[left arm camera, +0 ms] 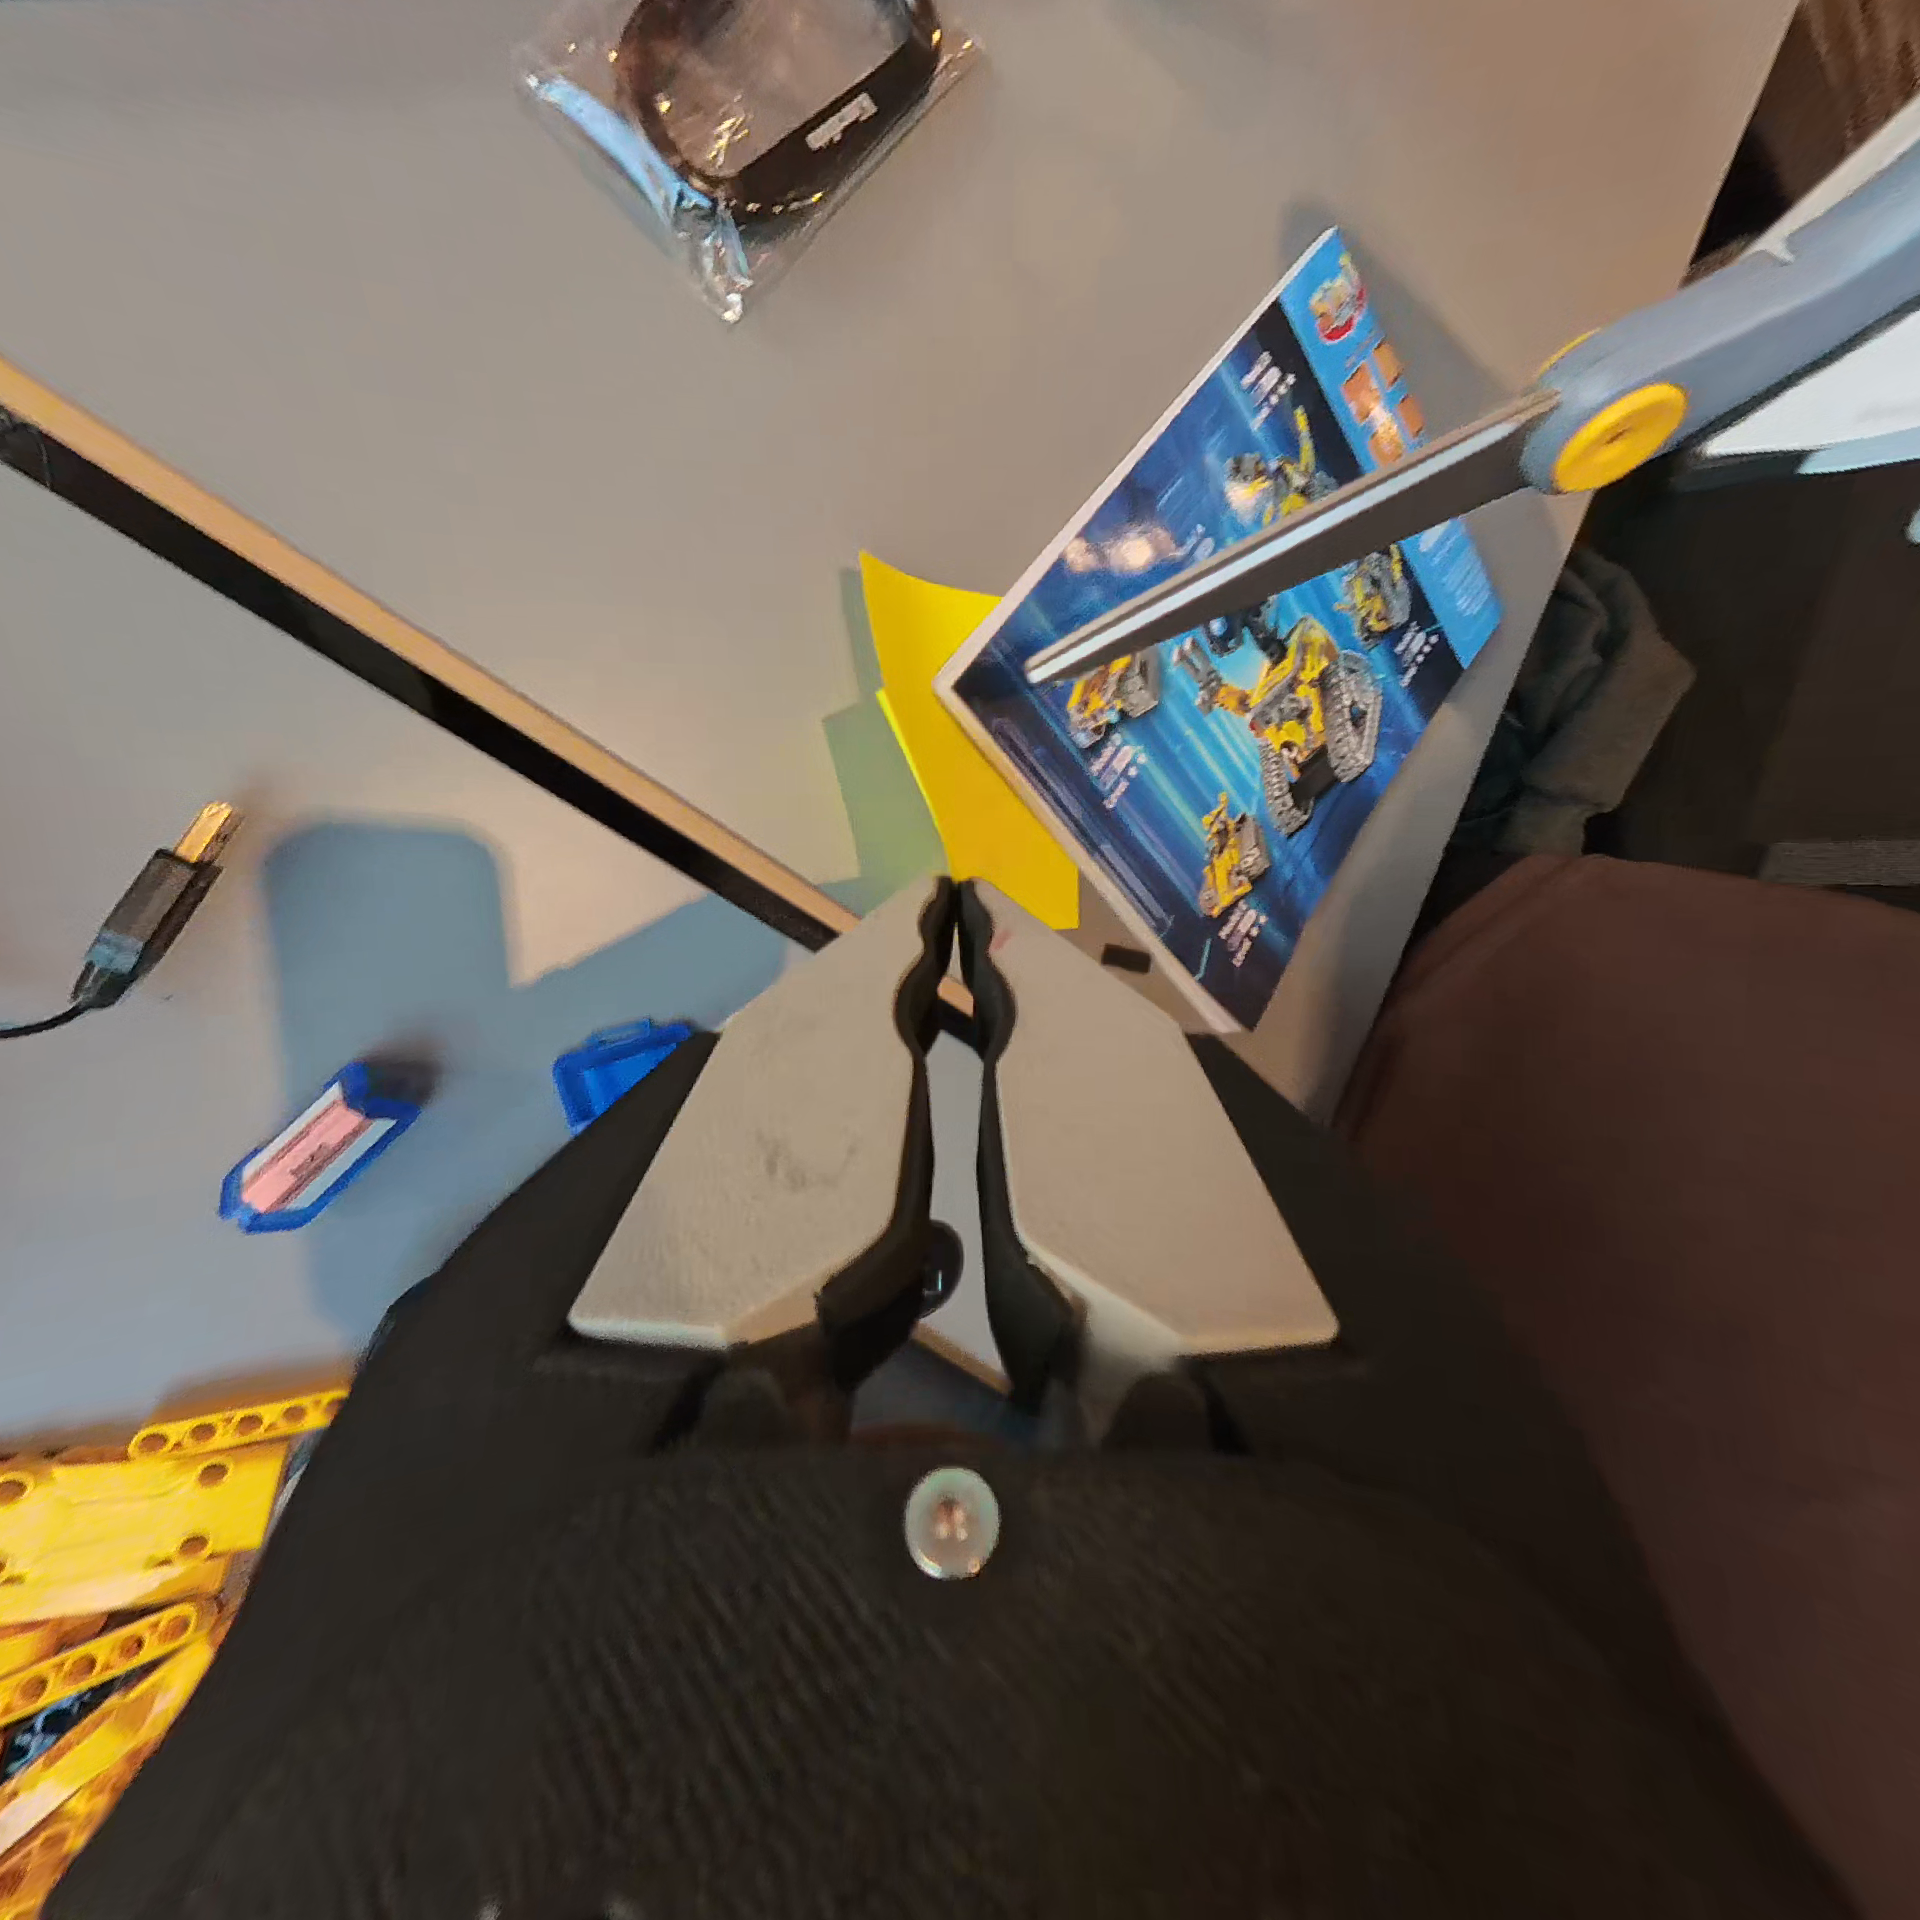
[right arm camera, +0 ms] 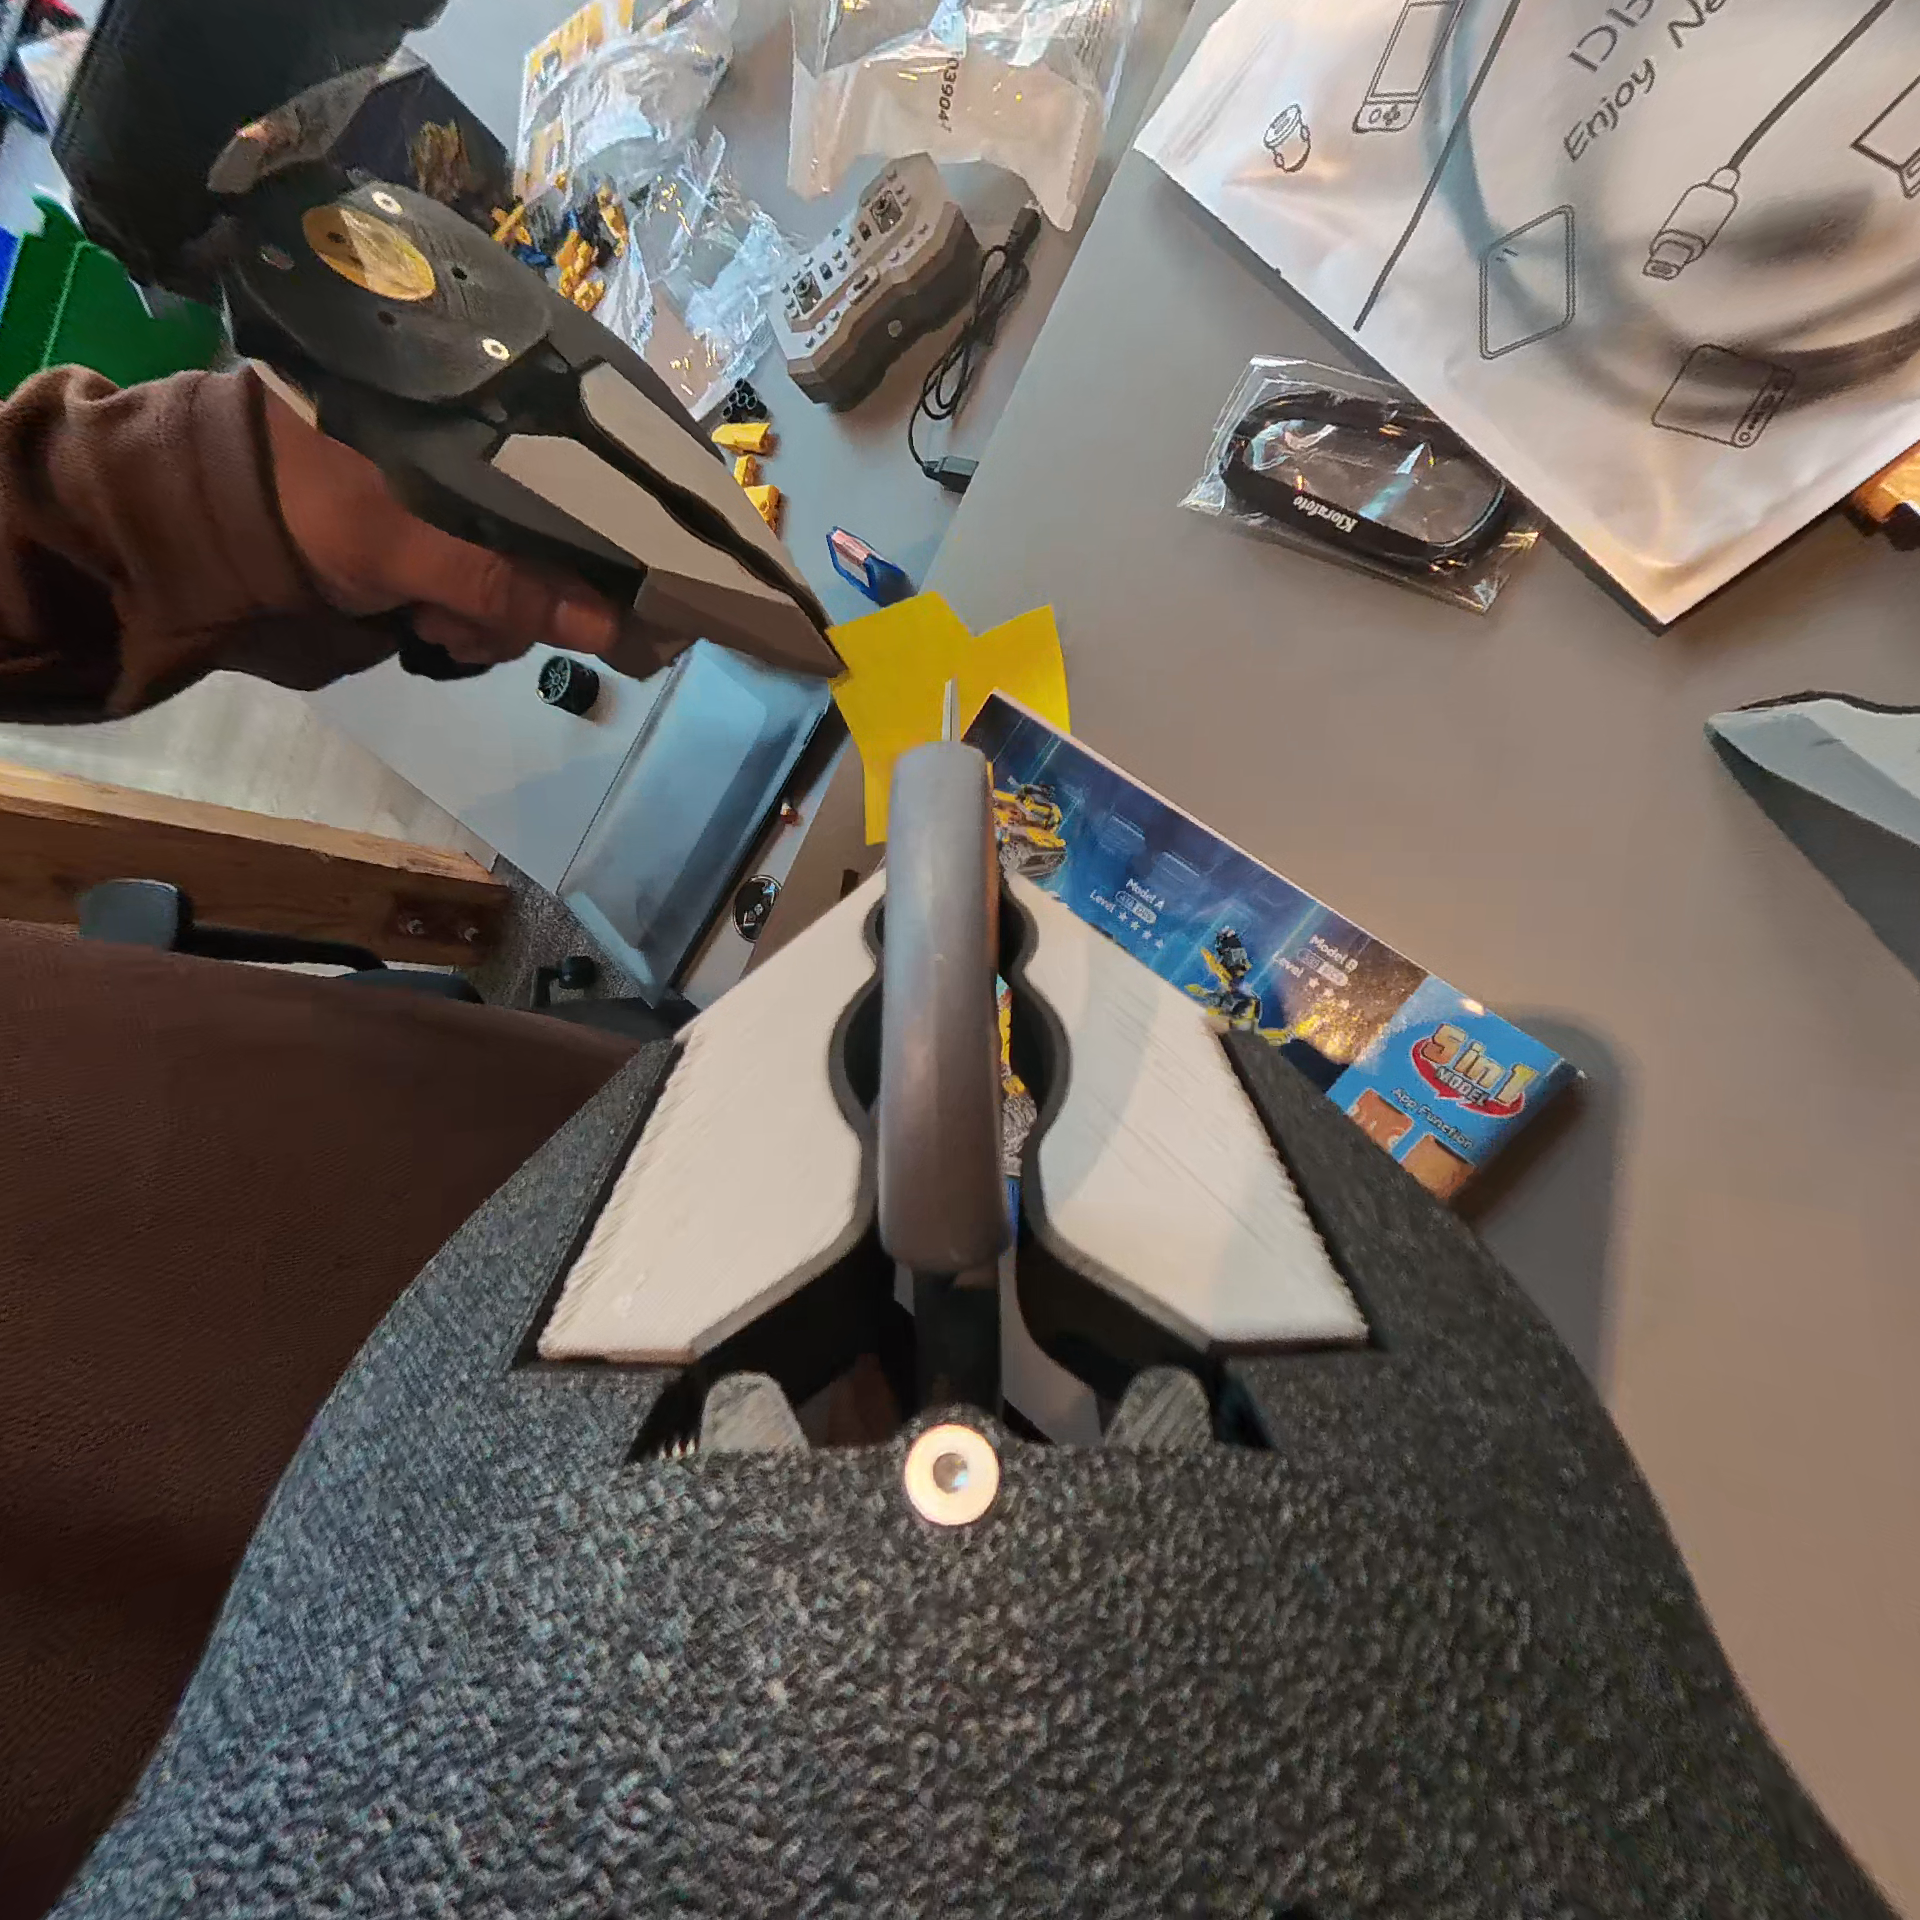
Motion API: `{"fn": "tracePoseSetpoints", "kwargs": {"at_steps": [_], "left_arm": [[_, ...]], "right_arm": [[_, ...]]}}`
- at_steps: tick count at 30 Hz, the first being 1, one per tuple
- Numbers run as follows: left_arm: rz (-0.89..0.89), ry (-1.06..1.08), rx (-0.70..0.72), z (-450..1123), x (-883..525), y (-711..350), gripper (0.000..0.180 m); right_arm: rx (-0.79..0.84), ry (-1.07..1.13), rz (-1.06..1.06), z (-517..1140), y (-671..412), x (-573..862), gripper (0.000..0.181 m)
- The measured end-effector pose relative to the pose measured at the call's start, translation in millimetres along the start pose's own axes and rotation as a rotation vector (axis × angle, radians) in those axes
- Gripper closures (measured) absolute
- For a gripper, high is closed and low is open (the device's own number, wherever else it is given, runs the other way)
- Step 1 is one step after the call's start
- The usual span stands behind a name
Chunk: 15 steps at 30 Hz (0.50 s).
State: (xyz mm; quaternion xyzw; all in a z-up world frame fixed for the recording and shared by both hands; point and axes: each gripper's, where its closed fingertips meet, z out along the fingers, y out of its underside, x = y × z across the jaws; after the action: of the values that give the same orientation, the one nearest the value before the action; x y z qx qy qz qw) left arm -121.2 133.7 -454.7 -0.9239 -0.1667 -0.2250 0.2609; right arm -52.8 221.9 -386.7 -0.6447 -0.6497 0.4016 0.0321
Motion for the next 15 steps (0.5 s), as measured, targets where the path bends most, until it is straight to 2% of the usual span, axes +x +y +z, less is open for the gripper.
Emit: {"fn": "tracePoseSetpoints", "kwargs": {"at_steps": [3, 7, 8, 10, 15], "left_arm": [[-0.022, -0.021, -0.022, -2.4, -7.0, 3.9, 0.164], [-0.068, -0.015, -0.023, -1.0, -11.7, 3.0, 0.153], [-0.071, -0.014, -0.032, 0.7, -12.3, 3.4, 0.155], [-0.041, -0.037, -0.018, 2.3, -15.4, 1.0, 0.180], [-0.014, -0.074, -0.038, 7.9, -19.0, 4.4, 0.180]], "right_arm": [[-0.011, -0.006, -0.001, 4.8, 2.4, -2.7, 0.167], [-0.023, -0.018, -0.017, 16.0, 2.0, -11.2, 0.168], [-0.023, -0.022, -0.022, 18.2, 1.3, -13.8, 0.166], [-0.027, -0.020, -0.032, 21.1, 0.1, -16.8, 0.167], [-0.038, 0.012, -0.075, 19.2, -2.1, -18.4, 0.168]]}}
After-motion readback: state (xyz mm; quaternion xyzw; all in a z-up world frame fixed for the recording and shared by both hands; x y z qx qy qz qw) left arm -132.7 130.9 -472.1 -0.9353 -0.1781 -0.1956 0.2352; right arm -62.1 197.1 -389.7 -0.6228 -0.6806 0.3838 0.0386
